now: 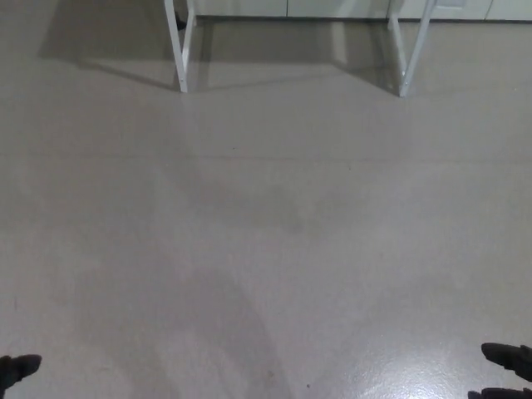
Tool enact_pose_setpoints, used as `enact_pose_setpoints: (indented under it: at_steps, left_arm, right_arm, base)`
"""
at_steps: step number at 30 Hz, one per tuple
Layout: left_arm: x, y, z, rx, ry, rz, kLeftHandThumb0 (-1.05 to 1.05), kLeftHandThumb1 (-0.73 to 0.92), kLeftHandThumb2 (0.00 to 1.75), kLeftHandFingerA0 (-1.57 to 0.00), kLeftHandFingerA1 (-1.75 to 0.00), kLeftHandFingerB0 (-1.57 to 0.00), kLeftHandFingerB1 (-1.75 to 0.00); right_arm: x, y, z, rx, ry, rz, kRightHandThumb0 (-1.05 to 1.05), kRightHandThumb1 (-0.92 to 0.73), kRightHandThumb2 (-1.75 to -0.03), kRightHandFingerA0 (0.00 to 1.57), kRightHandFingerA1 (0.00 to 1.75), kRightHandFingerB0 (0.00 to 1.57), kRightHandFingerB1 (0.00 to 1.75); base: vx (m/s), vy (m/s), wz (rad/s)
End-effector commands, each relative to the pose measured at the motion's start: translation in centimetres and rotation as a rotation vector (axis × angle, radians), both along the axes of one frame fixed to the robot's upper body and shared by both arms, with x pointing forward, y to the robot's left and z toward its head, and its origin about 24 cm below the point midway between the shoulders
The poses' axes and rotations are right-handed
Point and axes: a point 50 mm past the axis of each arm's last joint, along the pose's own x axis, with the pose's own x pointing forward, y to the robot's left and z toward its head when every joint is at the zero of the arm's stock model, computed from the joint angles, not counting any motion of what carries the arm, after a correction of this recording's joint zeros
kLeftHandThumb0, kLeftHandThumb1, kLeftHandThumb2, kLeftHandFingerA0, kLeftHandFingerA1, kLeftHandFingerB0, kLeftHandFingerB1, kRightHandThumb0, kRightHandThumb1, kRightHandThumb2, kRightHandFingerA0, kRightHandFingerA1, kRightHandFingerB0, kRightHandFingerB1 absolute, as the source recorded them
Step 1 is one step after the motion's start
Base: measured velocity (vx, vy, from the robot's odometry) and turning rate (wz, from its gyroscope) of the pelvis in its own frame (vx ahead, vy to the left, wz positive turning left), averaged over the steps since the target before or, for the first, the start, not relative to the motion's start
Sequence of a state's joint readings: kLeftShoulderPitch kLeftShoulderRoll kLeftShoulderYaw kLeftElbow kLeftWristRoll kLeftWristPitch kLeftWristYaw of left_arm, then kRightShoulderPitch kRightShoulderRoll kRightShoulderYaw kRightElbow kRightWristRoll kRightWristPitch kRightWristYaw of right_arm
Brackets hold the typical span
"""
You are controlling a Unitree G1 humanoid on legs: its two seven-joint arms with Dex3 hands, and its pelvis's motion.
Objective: The robot walk towards a table in front and click the button on the base of the boilling pot using its left middle finger
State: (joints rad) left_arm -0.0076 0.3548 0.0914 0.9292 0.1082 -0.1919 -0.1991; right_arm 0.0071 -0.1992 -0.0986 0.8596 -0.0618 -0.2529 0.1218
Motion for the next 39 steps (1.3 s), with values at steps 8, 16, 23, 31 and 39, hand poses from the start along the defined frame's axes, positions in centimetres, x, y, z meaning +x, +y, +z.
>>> enact_pose_setpoints:
  at_steps: [8,16,23,31,39]
  left_arm:
    - [-2.2,0.0,-0.7,-0.004,0.022,-0.041,-0.41,0.54,0.57,-0.3,-0.35,-0.27,-0.3]
    - [-2.8,-0.1,-1.1,0.006,0.05,-0.052,-0.4,0.55,0.58,-0.32,-0.35,-0.27,-0.3]
    - [-3.3,0.0,-1.3,0.001,0.055,-0.042,-0.41,0.54,0.57,-0.34,-0.35,-0.29,-0.31]
    - [-3.4,0.1,-1.2,0.0,0.058,-0.046,-0.41,0.56,0.58,-0.32,-0.35,-0.27,-0.3]
    - [-3.0,0.2,-1.0,0.005,0.051,-0.048,-0.4,0.55,0.57,-0.34,-0.35,-0.28,-0.3]
  right_arm:
    - [-2.6,-1.3,-0.4,0.004,0.01,-0.024,-0.3,-0.47,-0.54,0.48,0.45,0.4,0.4]
    - [-3.4,-1.6,-0.8,-0.009,0.034,-0.024,-0.29,-0.48,-0.54,0.5,0.45,0.41,0.4]
    - [-3.9,-1.7,-0.9,-0.009,0.043,-0.016,-0.3,-0.48,-0.54,0.49,0.44,0.4,0.4]
    - [-3.7,-1.6,-0.9,-0.008,0.05,0.0,-0.31,-0.48,-0.54,0.48,0.44,0.39,0.4]
    - [-3.4,-1.3,-1.0,0.015,0.04,-0.021,-0.26,-0.48,-0.54,0.49,0.46,0.42,0.41]
  base:
    - [0.0,0.0,0.0]
    - [0.0,0.0,0.0]
    - [0.03,-0.005,0.09]
    - [0.03,0.088,-0.07]
    - [0.13,0.299,-0.07]
